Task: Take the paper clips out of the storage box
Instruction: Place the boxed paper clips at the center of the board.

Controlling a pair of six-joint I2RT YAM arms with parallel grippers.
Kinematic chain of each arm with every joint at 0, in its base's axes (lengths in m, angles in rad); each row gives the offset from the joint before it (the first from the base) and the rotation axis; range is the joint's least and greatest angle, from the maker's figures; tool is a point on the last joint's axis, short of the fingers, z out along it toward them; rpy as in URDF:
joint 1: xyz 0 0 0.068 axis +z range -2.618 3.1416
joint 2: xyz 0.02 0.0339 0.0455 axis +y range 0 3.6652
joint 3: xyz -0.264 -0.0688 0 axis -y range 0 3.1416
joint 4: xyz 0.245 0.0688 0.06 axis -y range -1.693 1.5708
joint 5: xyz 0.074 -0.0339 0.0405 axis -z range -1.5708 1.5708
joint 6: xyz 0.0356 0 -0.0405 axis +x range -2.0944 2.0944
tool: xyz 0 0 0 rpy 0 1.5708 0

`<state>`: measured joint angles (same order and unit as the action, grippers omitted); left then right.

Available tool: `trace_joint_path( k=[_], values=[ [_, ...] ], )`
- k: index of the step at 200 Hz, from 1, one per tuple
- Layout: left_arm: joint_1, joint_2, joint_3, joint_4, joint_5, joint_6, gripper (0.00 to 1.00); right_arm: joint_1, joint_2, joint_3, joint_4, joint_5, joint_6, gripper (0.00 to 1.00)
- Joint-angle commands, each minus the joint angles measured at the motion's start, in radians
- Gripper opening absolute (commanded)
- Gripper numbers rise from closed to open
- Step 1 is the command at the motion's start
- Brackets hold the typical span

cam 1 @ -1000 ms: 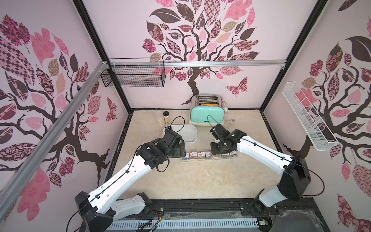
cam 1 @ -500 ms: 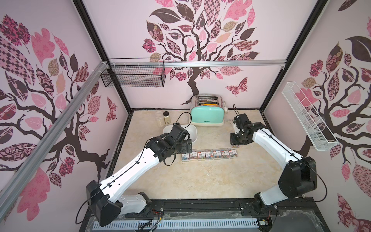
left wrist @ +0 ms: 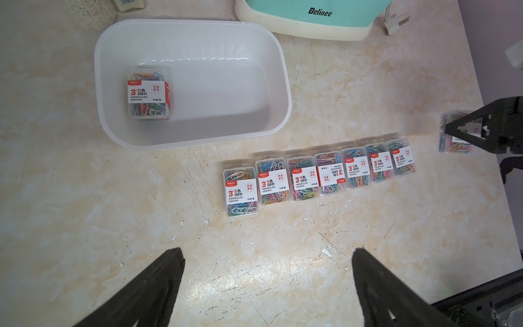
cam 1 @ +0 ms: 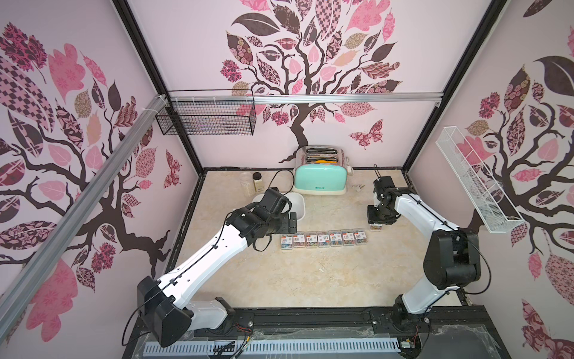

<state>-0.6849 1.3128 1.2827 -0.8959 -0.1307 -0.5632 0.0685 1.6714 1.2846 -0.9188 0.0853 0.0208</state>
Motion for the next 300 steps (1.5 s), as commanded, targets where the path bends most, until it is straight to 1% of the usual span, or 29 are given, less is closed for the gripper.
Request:
trace_joint_path(
  k=[1, 29, 67, 105, 120, 153, 191, 225, 238, 264, 281, 300],
  values=[
    [0.011, 0.012, 0.003, 0.028, 0.029, 0.032, 0.98, -0.022, 0.046, 0.036, 0.021, 0.036, -0.009, 0.34],
    [0.025, 0.023, -0.002, 0.040, 0.052, 0.041, 0.98, -0.024, 0.096, 0.023, 0.023, 0.059, -0.009, 0.34],
    [0.040, 0.035, -0.009, 0.054, 0.079, 0.052, 0.98, -0.024, 0.137, 0.012, 0.033, 0.052, 0.002, 0.35],
    [0.048, 0.041, -0.015, 0.063, 0.089, 0.059, 0.98, -0.023, 0.125, -0.042, 0.051, 0.028, 0.025, 0.35],
    [0.049, 0.046, -0.016, 0.070, 0.095, 0.059, 0.98, -0.024, 0.117, -0.063, 0.072, 0.016, 0.030, 0.36],
    [0.050, 0.054, -0.014, 0.074, 0.102, 0.059, 0.98, -0.024, 0.120, -0.076, 0.070, -0.003, 0.039, 0.36],
    [0.050, 0.053, -0.017, 0.077, 0.103, 0.055, 0.98, -0.023, 0.117, -0.099, 0.082, -0.007, 0.045, 0.39],
    [0.050, 0.055, -0.020, 0.079, 0.103, 0.052, 0.98, -0.024, 0.127, -0.100, 0.092, -0.001, 0.047, 0.47],
    [0.050, 0.055, -0.020, 0.078, 0.102, 0.052, 0.98, -0.024, 0.127, -0.097, 0.092, 0.000, 0.051, 0.52],
    [0.050, 0.060, -0.020, 0.081, 0.103, 0.049, 0.98, -0.024, 0.120, -0.095, 0.093, 0.006, 0.054, 0.58],
    [0.050, 0.062, -0.021, 0.085, 0.108, 0.048, 0.98, -0.024, 0.115, -0.089, 0.089, 0.005, 0.058, 0.67],
    [0.050, 0.066, -0.020, 0.086, 0.109, 0.049, 0.98, -0.024, 0.108, -0.079, 0.087, 0.006, 0.061, 0.70]
  ],
)
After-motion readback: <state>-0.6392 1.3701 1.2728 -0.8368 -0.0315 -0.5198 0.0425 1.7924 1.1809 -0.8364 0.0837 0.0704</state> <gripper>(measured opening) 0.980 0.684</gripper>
